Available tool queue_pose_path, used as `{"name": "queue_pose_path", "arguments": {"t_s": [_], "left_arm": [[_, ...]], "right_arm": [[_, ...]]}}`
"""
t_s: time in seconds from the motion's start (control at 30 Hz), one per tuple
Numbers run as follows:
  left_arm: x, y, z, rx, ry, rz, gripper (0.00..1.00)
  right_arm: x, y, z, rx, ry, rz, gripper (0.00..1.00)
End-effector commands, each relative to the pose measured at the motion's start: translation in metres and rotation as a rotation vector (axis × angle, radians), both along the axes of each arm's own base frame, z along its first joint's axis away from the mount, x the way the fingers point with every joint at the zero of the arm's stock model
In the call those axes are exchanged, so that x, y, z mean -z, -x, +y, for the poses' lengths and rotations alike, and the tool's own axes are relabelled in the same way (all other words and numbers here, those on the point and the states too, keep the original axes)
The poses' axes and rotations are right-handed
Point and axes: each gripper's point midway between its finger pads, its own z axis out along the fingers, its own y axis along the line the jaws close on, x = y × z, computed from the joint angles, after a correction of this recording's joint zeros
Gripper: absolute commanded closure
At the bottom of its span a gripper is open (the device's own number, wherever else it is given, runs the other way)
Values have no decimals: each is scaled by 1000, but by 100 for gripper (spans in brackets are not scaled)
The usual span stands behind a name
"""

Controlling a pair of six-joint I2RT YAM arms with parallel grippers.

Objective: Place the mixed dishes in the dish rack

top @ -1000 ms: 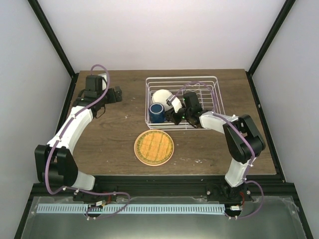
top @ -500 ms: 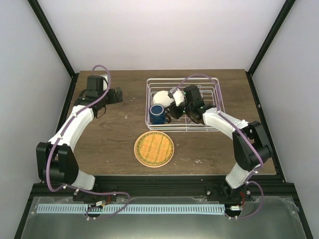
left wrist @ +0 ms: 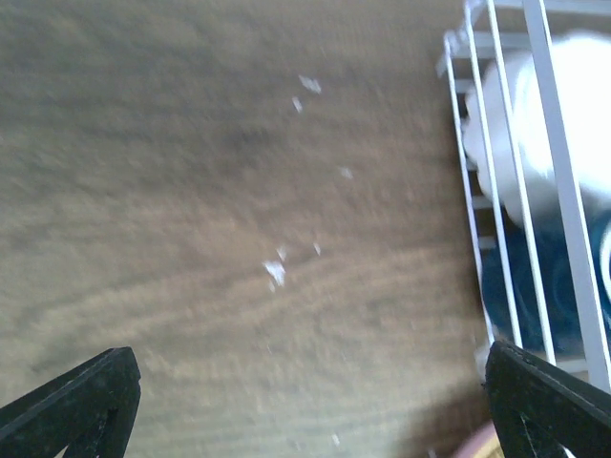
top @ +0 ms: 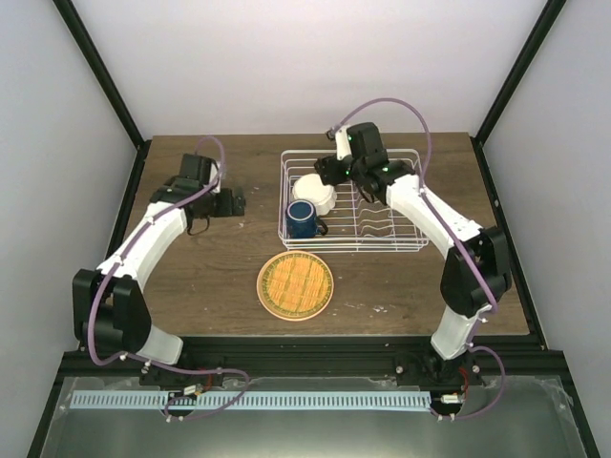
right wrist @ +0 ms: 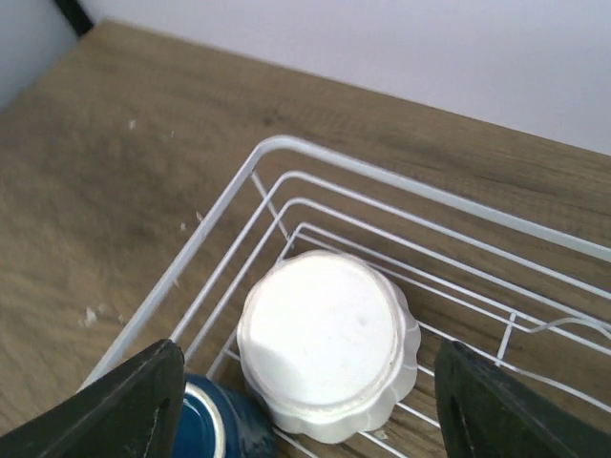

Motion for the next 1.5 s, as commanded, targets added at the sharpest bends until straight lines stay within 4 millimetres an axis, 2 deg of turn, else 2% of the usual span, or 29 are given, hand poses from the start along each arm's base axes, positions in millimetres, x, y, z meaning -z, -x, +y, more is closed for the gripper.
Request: {"name": "queue_pose_path", "arguments": {"t_s": [0.0,0.07,0.1,0.13,0.33,0.5,0.8,1.17,1.33,1.47], "left_arm": [[23,52,-27,109,-23,161,0],[31,67,-38,137,-19,211,0],[35,74,-42,148,-23,234,0],[37,79,-46,157,-27,249,0],[42,106,-51,189,-67,311,0],[46,122,-58,230,-70,361,2],[63,155,-101,435,-134,442,11],[76,170,-128,527,-43,463,14],[97,178,-127,540,-30,473,13],[103,175,-130,535,-20,459,13]], "right_arm": [[-20,-17,-25,153,-15,56,23],[-26,-26,-38,194,-45,89,13],[-30,-29,-42,201,-62,97,2],[-32,-33,-48,204,-81,103,0],[-46,-42,-77,213,-153,96,0],[-38,-36,-88,230,-114,113,0],[-33,-25,-112,299,-8,104,3],[-31,-5,-124,320,37,110,0],[-32,3,-127,318,48,109,0],[-33,8,-128,313,52,110,0]]}}
